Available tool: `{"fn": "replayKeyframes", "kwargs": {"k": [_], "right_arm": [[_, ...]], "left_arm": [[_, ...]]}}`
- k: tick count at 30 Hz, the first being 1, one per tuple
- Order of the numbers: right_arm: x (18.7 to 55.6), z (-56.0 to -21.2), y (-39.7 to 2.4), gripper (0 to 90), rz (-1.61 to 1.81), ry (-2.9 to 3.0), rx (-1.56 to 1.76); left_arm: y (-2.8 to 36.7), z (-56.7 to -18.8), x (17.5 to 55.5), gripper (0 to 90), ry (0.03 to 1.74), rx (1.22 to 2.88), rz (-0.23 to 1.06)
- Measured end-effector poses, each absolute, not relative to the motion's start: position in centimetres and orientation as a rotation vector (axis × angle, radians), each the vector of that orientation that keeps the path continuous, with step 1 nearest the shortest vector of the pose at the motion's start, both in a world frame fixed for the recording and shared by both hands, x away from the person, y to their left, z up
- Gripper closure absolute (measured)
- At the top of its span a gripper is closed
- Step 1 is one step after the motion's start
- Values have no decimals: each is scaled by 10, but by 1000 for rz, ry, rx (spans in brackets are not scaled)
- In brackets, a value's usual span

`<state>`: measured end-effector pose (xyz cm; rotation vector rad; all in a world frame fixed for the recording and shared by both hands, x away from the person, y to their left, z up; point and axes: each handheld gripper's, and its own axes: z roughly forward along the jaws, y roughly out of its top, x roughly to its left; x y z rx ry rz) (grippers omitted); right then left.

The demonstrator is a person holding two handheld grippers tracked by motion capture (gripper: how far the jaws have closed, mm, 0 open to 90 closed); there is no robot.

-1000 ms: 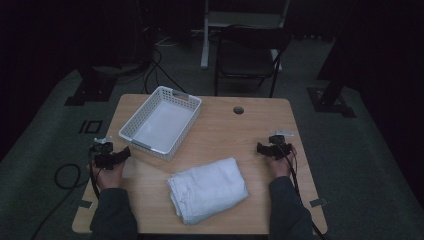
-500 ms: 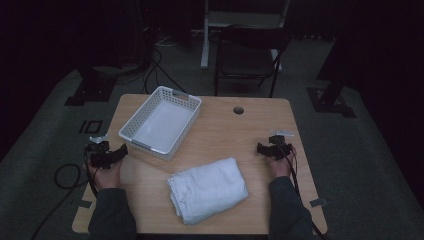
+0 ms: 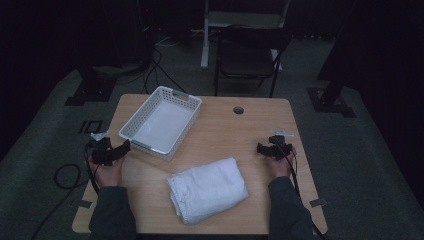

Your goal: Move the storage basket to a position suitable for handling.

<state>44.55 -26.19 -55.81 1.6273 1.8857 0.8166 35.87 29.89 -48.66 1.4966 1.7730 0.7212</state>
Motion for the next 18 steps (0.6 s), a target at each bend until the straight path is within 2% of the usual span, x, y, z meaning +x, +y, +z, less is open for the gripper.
{"fn": "replayKeyframes", "kwargs": {"k": [18], "right_arm": [[445, -558, -262, 127, 815, 1881, 1631]], "left_arm": [[273, -487, 369, 267, 1722, 1528, 687]]}}
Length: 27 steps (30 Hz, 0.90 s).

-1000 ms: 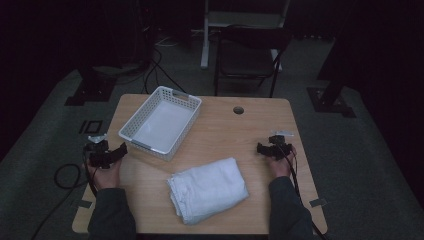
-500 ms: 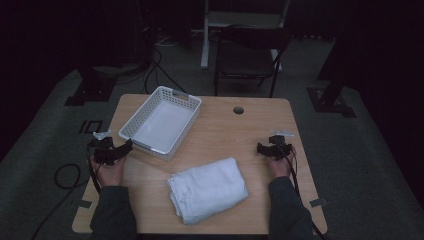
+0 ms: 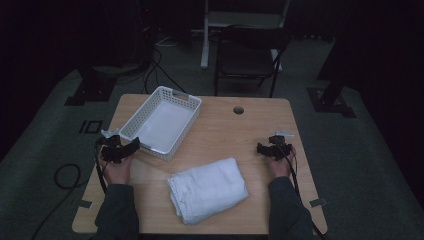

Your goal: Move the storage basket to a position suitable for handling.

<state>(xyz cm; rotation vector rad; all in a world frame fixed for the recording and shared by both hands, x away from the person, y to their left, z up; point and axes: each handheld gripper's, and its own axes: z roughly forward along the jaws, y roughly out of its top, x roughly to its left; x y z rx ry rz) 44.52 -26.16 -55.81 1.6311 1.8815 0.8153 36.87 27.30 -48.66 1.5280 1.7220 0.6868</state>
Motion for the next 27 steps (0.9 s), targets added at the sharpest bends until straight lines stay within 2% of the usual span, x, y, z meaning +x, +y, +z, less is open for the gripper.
{"fn": "replayKeyframes", "kwargs": {"k": [27], "right_arm": [[445, -558, -261, 128, 813, 1879, 1634]], "left_arm": [[252, -493, 377, 254, 1734, 1573, 714]]}}
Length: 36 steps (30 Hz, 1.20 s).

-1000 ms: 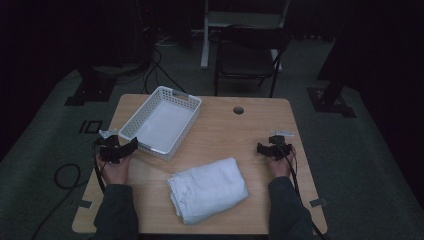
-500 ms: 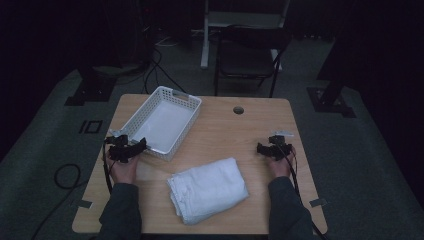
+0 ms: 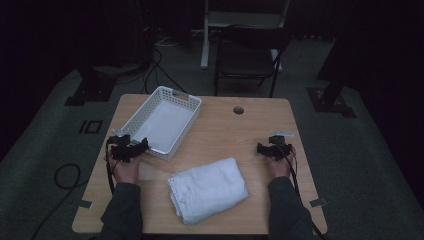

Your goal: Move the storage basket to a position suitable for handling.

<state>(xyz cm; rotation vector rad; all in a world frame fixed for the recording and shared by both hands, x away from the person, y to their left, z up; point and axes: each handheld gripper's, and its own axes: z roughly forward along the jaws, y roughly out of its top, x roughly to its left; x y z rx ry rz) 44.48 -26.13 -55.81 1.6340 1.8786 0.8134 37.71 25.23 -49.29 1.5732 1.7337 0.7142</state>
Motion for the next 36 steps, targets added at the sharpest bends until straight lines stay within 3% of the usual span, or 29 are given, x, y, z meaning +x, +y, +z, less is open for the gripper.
{"fn": "replayKeyframes", "kwargs": {"k": [3, 7, 13, 21, 25, 27, 33, 36], "right_arm": [[444, -558, -261, 128, 813, 1878, 1634], [444, -558, -261, 128, 813, 1878, 1634], [444, -558, -261, 128, 813, 1878, 1634], [444, -558, -261, 128, 813, 1878, 1634], [444, -558, -261, 128, 813, 1878, 1635], [443, -558, -261, 128, 813, 1878, 1635], [444, -558, -261, 128, 813, 1878, 1635], [444, -558, -261, 128, 813, 1878, 1635]], "left_arm": [[251, -491, 380, 272, 1719, 1599, 710], [248, -488, 383, 401, 1698, 1629, 704], [249, -487, 388, 407, 1685, 1660, 697], [255, -483, 397, 554, 1662, 1662, 708], [256, -483, 400, 582, 1667, 1649, 692], [254, -483, 400, 559, 1686, 1633, 690], [241, -491, 399, 280, 1777, 1605, 754], [236, -494, 400, 266, 1769, 1623, 721]]}}
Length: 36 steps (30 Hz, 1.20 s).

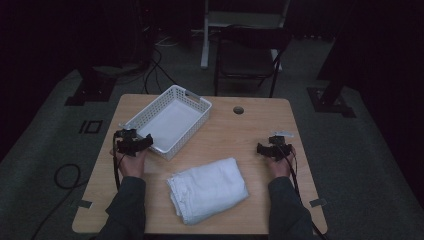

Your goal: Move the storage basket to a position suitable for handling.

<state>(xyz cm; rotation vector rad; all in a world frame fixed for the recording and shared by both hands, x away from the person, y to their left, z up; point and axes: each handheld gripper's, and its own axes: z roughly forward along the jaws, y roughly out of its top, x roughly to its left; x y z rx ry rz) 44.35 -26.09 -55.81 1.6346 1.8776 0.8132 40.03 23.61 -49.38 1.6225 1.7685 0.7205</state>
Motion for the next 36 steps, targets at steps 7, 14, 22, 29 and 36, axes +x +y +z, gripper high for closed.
{"fn": "replayKeyframes", "kwargs": {"k": [7, 14, 22, 29, 36], "right_arm": [[444, -558, -261, 128, 813, 1878, 1634], [444, -558, -261, 128, 813, 1878, 1634], [443, -558, -261, 138, 817, 1880, 1630], [442, -558, -260, 159, 825, 1894, 1614], [441, -557, -258, 241, 842, 1888, 1603]], "left_arm": [[228, -495, 407, 299, 1765, 1675, 728], [225, -494, 413, 408, 1723, 1712, 724], [219, -492, 427, 513, 1672, 1757, 694], [212, -491, 444, 587, 1620, 1811, 681], [207, -491, 460, 654, 1577, 1809, 619]]}}
